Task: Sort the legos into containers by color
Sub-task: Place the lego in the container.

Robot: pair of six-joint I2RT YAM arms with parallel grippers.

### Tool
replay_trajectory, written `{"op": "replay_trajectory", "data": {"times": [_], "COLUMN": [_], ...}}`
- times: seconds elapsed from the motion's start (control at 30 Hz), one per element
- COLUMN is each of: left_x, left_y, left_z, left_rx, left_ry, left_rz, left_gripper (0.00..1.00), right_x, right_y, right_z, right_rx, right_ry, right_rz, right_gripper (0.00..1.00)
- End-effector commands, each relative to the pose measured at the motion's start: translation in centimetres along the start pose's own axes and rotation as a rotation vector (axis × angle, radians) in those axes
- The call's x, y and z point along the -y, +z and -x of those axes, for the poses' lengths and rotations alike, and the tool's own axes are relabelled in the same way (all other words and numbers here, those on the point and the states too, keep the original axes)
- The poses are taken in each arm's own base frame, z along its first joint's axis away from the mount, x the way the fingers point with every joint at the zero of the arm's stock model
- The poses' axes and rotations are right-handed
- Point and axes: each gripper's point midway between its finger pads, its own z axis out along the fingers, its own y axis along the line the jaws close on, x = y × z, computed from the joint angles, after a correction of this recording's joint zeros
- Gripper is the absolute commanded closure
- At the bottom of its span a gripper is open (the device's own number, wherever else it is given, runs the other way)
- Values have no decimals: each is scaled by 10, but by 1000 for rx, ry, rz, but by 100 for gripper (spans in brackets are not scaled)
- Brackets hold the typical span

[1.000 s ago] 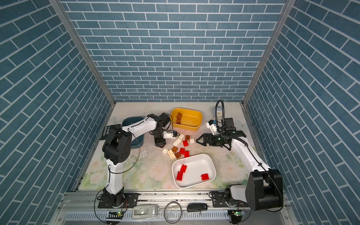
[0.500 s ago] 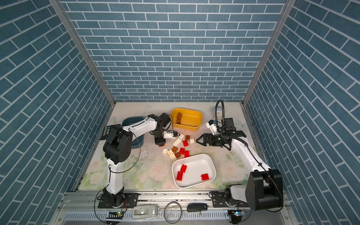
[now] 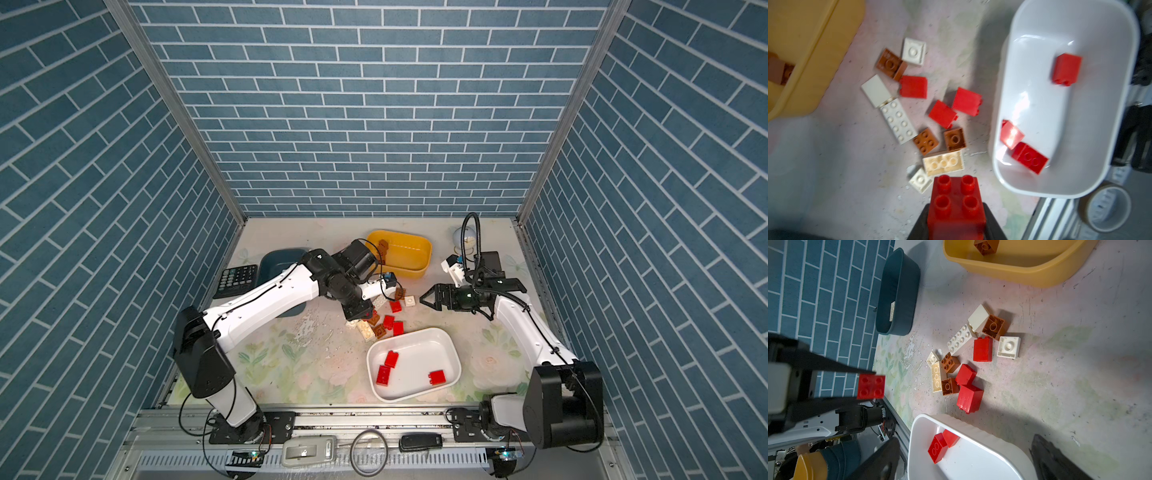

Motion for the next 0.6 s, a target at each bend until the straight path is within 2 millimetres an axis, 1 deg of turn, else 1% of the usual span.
{"op": "replay_trajectory", "data": {"times": [0.0, 0.07, 0.17, 0.2, 0.27, 0.37, 0.4, 0.47, 0.5, 0.53, 0.57], "left_x": [31, 54, 73, 78, 86, 85, 84, 83, 82, 80, 76], "left_y": [12, 23, 47, 53, 63, 71, 72, 68, 65, 60, 54], "left_z": [6, 14, 11, 10, 10, 5, 3, 4, 6, 6, 5], "left_rx": [51, 76, 37, 22, 2, -25, -31, -30, -25, -23, -20], "left_ry": [-195, -199, -218, -211, -193, -182, -177, -163, -153, -139, -134], "left_rz": [-76, -94, -104, -100, -99, -87, -81, -77, -70, -58, -54], "left_gripper": [72, 72, 71, 70, 65, 59, 55, 35, 23, 19, 18], "right_x": [1, 2, 1, 0, 0, -1, -1, -2, -2, -2, -2], "right_y": [-1, -1, -3, -4, -5, -6, -7, -7, -8, -8, -8], "right_z": [5, 6, 7, 8, 7, 6, 5, 4, 3, 3, 3], "right_rx": [6, 5, 7, 8, 4, 4, 5, 5, 6, 7, 9], "right_ry": [-31, -33, -37, -40, -42, -43, -43, -44, -42, -42, -40], "right_rz": [4, 3, 2, 1, 0, 0, -1, 1, 0, 0, -1], "right_gripper": [1, 1, 1, 1, 1, 1, 1, 1, 1, 1, 1]}}
